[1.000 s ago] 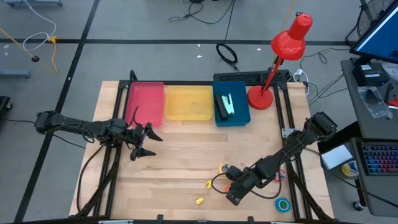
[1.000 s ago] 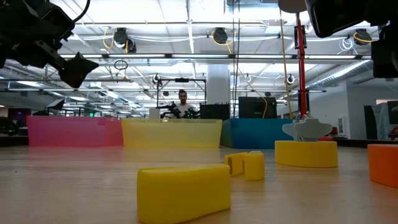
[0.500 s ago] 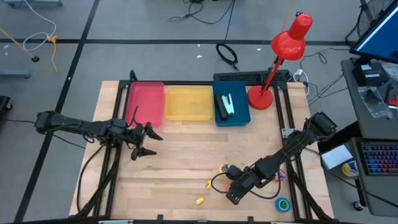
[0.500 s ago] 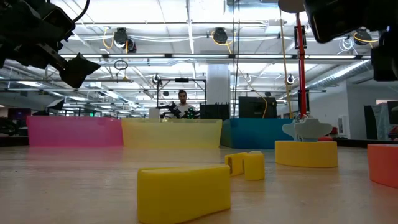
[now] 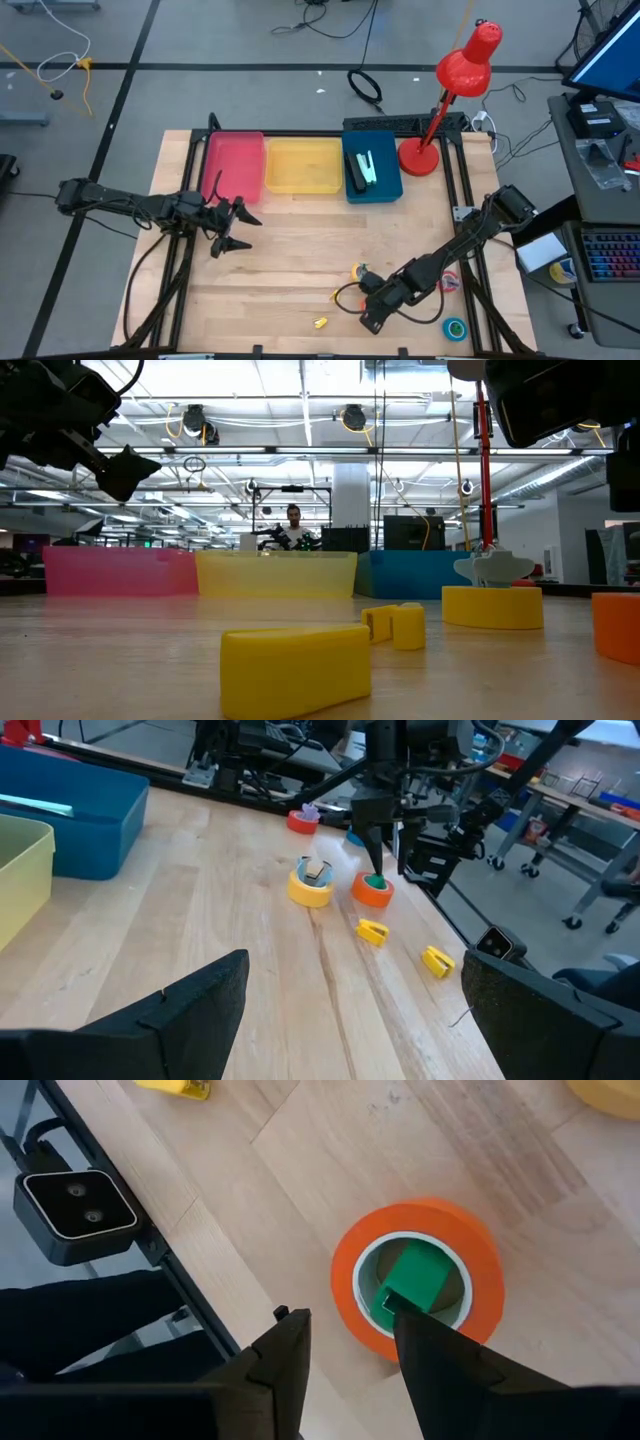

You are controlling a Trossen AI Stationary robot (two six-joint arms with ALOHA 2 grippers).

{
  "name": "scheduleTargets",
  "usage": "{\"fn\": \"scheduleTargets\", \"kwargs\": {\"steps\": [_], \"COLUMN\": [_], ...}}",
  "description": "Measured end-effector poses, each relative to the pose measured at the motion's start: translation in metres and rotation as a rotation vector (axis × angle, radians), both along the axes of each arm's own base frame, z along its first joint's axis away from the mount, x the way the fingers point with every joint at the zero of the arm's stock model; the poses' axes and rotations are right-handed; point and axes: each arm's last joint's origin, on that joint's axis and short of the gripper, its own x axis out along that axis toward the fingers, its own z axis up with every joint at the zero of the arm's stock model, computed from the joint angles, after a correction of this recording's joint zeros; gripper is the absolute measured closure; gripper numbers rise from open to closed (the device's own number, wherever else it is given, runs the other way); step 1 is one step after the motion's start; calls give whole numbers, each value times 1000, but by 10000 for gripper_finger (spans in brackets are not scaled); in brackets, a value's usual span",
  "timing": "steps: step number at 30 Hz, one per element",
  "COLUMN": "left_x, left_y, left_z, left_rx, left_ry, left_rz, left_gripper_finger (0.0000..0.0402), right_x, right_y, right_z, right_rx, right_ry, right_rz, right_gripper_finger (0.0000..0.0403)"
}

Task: Pick and place Stapler, Stapler remover, tape
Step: Put the left green small stapler into the blue bin

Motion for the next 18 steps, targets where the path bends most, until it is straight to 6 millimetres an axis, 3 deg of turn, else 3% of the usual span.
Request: {"fn": "scheduleTargets", "kwargs": {"steps": [8, 18], "left_x": [0, 0], "left_y": [0, 0], "left_z": [0, 0], "left_rx": [-1, -1], "left_ry": [0, 0], "left_rz": [0, 0], "left_gripper_finger": [39, 39], "right_x": [-3, -4], "right_y": [-3, -4], "right_z": [-2, -4], "right_rx": [-37, -50], "right_ry": [33, 44], "right_rz": [-43, -39], "right_gripper_finger": [278, 367]}}
